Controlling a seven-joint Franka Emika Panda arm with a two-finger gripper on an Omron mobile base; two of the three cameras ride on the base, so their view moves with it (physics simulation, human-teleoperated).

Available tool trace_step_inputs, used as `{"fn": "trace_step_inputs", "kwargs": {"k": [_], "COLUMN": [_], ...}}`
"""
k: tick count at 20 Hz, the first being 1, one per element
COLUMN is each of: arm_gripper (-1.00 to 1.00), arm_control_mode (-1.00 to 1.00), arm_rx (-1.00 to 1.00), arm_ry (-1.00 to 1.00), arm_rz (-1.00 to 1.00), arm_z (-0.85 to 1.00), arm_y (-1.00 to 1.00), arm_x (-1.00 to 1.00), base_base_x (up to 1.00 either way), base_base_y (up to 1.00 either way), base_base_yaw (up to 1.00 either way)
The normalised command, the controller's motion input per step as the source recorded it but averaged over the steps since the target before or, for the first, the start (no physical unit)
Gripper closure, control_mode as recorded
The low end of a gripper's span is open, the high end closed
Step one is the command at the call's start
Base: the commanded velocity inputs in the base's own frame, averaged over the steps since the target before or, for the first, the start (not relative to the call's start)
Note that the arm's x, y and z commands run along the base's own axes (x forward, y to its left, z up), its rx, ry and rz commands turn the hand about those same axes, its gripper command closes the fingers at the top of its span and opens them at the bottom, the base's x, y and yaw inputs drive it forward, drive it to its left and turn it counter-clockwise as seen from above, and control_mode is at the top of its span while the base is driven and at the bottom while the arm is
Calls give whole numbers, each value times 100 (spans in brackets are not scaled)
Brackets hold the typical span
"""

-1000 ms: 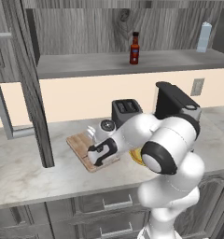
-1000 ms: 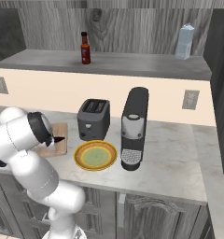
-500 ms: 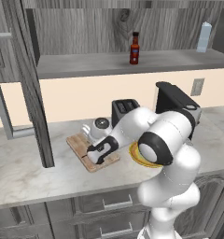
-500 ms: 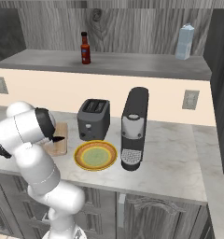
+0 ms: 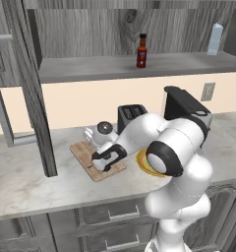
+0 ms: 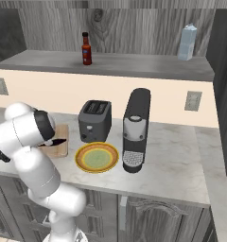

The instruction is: Pick the fish from the plate and place it on the cutting board. Then pick the condiment bottle from the cabinet and place it next to the cutting board.

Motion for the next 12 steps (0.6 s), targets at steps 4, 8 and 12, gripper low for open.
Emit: {"fn": "trace_step_inputs", "kwargs": {"k": [4,8,12], "arm_gripper": [-100,-100,-100], "arm_control_mode": [-100,-100,-100], "arm_rx": [0,0,6], "arm_ry": [-14,-14,-4], "arm_rz": [0,0,-4], "arm_z": [31,41,42], "arm_y": [-20,-19,-16], "arm_x": [-5,-9,-21], "base_base_x": [0,0,0], "base_base_y": [0,0,0], "base_base_yaw": [0,0,0]}}
